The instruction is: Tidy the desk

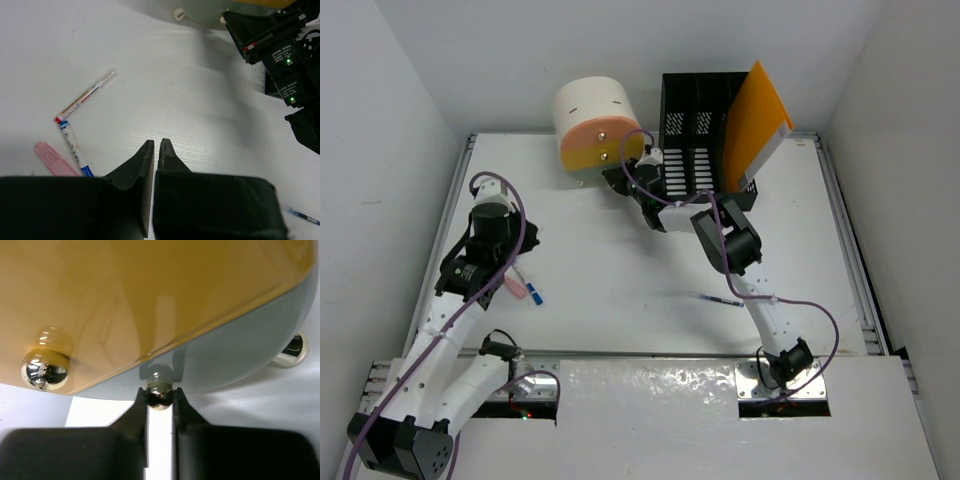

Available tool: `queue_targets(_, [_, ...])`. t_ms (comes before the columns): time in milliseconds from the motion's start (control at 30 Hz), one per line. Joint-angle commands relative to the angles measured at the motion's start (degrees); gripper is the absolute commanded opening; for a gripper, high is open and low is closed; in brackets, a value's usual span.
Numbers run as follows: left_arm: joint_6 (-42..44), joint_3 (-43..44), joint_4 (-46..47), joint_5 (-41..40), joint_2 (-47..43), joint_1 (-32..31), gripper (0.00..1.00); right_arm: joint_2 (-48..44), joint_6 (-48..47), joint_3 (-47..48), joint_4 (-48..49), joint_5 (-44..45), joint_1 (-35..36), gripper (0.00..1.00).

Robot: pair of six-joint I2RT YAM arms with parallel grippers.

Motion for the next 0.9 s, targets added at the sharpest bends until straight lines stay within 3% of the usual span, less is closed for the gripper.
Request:
queue_targets(0, [0.1, 0.3, 0.2, -0.6, -0.4, -0.3, 0.0, 0.8, -0.1, 2.4, 2.8, -0.3, 0.3, 0.01])
queue_targets(200, [0.0, 0.3, 0.5, -0.8, -0.6, -0.3, 0.0, -2.2, -0.5, -1.5, 3.8, -0.9, 0.5, 0.0])
queue_targets(867, [-1.0, -0.8, 4.4, -1.4, -3.3, -0.3, 0.0, -23.7, -0.9, -32.0, 5.6, -8.6, 4.3, 0.0])
